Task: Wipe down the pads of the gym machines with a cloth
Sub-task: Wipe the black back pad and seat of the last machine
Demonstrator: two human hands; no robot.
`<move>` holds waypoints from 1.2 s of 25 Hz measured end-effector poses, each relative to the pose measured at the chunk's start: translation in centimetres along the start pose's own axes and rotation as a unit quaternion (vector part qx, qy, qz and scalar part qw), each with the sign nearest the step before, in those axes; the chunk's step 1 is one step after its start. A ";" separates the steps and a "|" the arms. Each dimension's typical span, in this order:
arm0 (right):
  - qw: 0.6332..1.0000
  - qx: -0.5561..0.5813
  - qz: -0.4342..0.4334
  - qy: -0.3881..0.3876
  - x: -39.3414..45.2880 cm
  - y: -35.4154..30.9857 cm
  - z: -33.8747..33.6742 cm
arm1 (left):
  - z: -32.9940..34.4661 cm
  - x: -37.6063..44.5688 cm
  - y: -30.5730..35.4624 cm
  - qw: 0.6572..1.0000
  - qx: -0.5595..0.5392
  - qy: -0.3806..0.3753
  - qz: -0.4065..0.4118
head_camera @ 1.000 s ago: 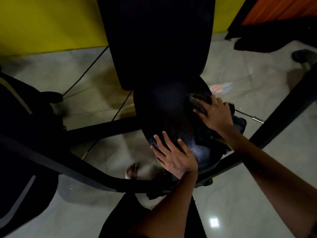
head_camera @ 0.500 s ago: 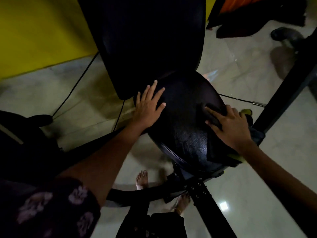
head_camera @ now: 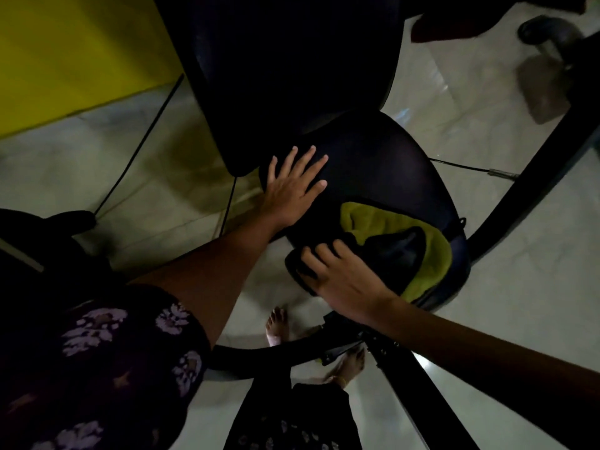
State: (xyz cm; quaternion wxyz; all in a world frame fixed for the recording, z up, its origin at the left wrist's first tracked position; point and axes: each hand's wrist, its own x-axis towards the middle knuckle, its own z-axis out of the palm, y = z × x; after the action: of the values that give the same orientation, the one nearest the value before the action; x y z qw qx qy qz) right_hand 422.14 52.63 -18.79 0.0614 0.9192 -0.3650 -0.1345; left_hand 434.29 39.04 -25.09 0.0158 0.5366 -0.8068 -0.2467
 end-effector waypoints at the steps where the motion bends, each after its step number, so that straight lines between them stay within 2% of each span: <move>1: 1.000 0.000 -0.003 0.011 -1.5 0.3 0.1 | 0.1 0.0 0.0 1.000 0.000 0.006 -0.001; 6: 1.000 0.025 0.011 0.011 -11.7 1.2 0.1 | 0.5 0.1 0.6 1.000 0.014 0.024 -0.004; 10: 0.998 -0.025 0.048 0.013 -4.4 -1.7 0.3 | 0.4 0.1 0.5 1.000 0.021 0.019 -0.012; 13: 0.994 -0.026 0.100 -0.019 2.5 -3.0 0.0 | 0.4 0.0 0.4 1.000 0.014 0.020 -0.008; 15: 0.992 -0.028 0.122 -0.016 2.5 -2.2 0.0 | 0.4 0.0 0.2 1.000 0.011 0.026 -0.005; 18: 0.989 0.084 0.120 0.015 -3.5 0.0 0.1 | 0.5 0.0 0.4 0.999 0.017 0.028 -0.012; 20: 0.974 0.121 0.189 0.018 -6.8 2.7 0.3 | 0.5 0.0 0.6 0.999 0.017 0.034 -0.016; 23: 0.913 0.147 0.380 -0.008 -6.2 9.0 1.5 | 0.5 0.0 0.5 0.999 0.020 0.039 -0.017; 25: 0.873 0.176 0.451 -0.053 -4.3 12.7 2.7 | 0.5 0.0 0.5 0.999 0.020 0.043 -0.016; 27: 0.844 0.191 0.495 -0.078 -2.5 14.3 3.1 | 0.5 0.1 0.6 0.999 0.017 0.045 -0.013; 28: 0.841 0.185 0.501 -0.082 -2.0 13.9 2.8 | 0.4 0.1 0.6 0.999 0.016 0.042 -0.012; 30: 0.864 0.165 0.468 -0.078 -1.7 10.8 1.7 | 0.3 0.0 0.5 0.999 0.014 0.036 -0.010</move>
State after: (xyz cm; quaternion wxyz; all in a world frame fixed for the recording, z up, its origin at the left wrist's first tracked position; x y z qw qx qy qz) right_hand 413.42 45.95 -17.85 -0.0642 0.6234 -0.7730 -0.0986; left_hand 433.74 39.33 -25.18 0.0349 0.5529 -0.8039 -0.2165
